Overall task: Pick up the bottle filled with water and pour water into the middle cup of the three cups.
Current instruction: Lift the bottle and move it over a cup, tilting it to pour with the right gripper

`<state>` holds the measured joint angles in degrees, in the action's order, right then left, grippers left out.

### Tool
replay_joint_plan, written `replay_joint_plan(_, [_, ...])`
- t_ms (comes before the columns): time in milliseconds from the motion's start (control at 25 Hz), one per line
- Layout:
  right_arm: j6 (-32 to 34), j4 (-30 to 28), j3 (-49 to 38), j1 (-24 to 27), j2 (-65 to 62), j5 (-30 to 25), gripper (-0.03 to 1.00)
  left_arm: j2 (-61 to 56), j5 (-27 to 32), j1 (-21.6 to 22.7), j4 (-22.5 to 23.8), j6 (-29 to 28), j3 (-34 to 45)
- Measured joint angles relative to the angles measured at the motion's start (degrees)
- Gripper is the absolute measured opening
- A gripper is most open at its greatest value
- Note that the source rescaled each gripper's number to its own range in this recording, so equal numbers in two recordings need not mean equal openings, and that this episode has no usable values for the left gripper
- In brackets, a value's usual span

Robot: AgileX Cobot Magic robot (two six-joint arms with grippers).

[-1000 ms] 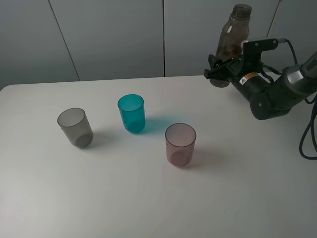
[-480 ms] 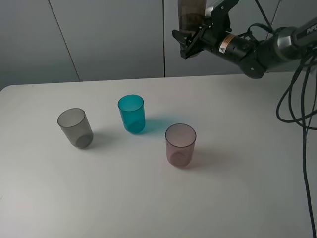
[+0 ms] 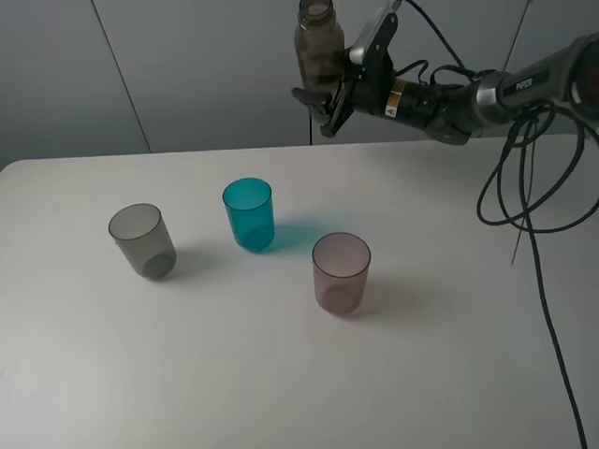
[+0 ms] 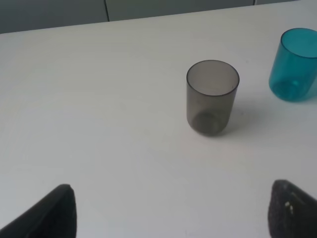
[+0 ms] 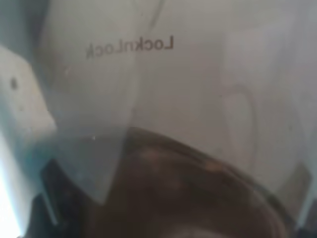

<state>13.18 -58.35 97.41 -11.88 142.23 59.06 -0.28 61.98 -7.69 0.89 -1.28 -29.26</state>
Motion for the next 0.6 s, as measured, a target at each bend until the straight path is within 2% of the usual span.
replay_joint_plan(320, [-10.38, -1.67, 1.79, -2.73, 3.52, 3.45, 0.0, 0.0, 0.0, 0.0, 0.0, 0.0, 0.0])
replay_joint_plan(600, [-19.13, -1.56, 2.02, -4.1, 3.75, 3.11, 0.0, 0.0, 0.0, 0.0, 0.0, 0.0, 0.0])
